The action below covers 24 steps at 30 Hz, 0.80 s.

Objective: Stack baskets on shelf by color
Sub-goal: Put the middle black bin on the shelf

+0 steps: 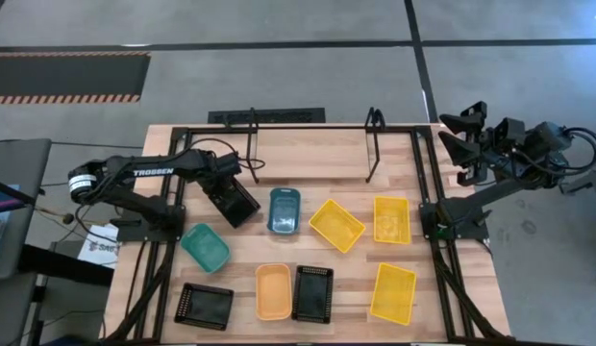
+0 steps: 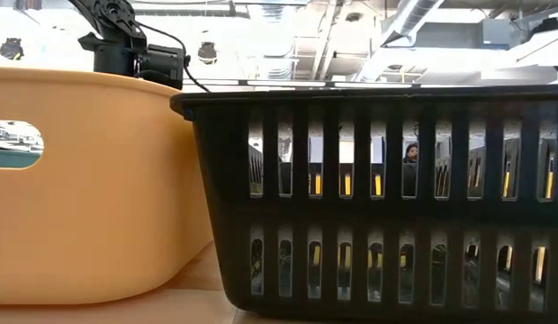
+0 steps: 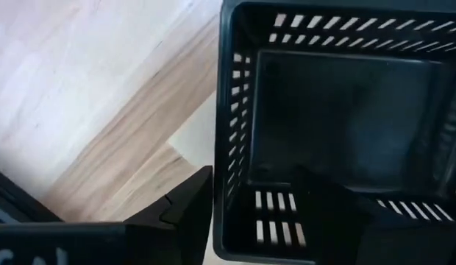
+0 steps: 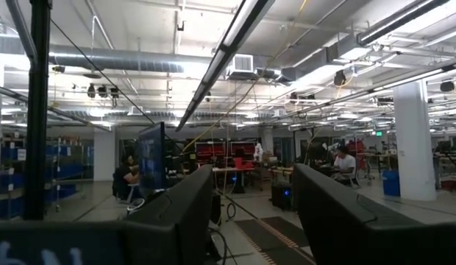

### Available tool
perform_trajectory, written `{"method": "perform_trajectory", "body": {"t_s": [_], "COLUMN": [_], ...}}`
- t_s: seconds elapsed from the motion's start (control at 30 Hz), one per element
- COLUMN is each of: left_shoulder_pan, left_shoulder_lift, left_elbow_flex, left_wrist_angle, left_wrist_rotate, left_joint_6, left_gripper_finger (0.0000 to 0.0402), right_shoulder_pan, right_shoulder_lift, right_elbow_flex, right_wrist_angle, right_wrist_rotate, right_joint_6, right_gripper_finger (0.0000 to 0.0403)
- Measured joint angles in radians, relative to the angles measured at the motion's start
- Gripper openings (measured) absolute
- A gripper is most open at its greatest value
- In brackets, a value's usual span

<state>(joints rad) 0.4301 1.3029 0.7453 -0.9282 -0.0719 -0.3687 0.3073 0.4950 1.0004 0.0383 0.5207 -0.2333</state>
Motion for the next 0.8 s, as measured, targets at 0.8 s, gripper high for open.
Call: {"method": "perform_trajectory", "body": {"t_s": [0.8], "left_shoulder_pan": [-0.114], "left_shoulder_lift": [-0.067], "left_elbow_flex": [0.226], "left_wrist_angle": [-0.267], "left_wrist_rotate": [-0.101], "left_joint_6": [-0.085], "left_gripper_finger": [0.0000], "right_shoulder_pan": [0.000], "right_shoulder_lift": [0.000], "right_elbow_flex": [0.000], "right_wrist_angle": [0.017], "right_wrist_rotate": [0.000], "right_joint_6": [-0.001], "right_gripper_finger": [0.0184]}}
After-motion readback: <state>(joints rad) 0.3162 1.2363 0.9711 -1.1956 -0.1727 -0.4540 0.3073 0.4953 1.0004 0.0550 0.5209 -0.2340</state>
